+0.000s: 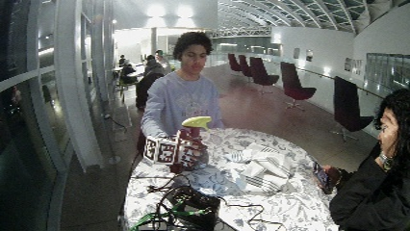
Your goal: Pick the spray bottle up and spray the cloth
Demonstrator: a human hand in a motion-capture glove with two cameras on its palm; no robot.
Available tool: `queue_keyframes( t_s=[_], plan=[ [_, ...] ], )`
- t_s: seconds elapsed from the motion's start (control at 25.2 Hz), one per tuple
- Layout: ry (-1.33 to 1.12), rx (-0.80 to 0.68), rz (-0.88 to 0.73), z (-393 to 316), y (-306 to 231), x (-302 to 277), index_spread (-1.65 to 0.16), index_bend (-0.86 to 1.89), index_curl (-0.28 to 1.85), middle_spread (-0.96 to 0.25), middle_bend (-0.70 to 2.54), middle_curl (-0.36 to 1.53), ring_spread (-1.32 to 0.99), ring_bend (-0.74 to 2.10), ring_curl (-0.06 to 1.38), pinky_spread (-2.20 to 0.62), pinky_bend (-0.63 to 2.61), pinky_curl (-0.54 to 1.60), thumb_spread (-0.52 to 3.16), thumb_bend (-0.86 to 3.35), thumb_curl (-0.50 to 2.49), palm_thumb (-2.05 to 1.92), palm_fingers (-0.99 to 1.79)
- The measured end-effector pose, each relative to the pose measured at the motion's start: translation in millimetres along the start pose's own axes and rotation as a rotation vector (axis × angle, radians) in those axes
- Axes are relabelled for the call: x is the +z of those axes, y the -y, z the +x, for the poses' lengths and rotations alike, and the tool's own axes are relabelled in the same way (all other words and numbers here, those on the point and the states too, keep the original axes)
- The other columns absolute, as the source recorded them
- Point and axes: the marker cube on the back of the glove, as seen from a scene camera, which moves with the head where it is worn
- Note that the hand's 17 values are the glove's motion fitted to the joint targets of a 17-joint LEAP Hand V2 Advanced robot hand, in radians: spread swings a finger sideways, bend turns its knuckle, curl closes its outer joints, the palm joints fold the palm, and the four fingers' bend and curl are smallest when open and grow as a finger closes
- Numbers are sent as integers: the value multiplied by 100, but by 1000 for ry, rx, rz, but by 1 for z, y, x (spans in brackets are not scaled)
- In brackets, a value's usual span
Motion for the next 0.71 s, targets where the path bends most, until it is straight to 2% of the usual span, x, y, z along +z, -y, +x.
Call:
queue_keyframes(
  t_s=[0.28,0.71],
  plan=[
    [-98,43,12,-12,7,0,-26,14,28,-7,30,42,-7,54,40,-8,40,40,90,-2,49,90,125],
    [-478,188,-179,-82,55,-5,-24,14,31,-8,32,43,-6,56,40,-10,41,41,85,-2,51,91,122]
  ],
)
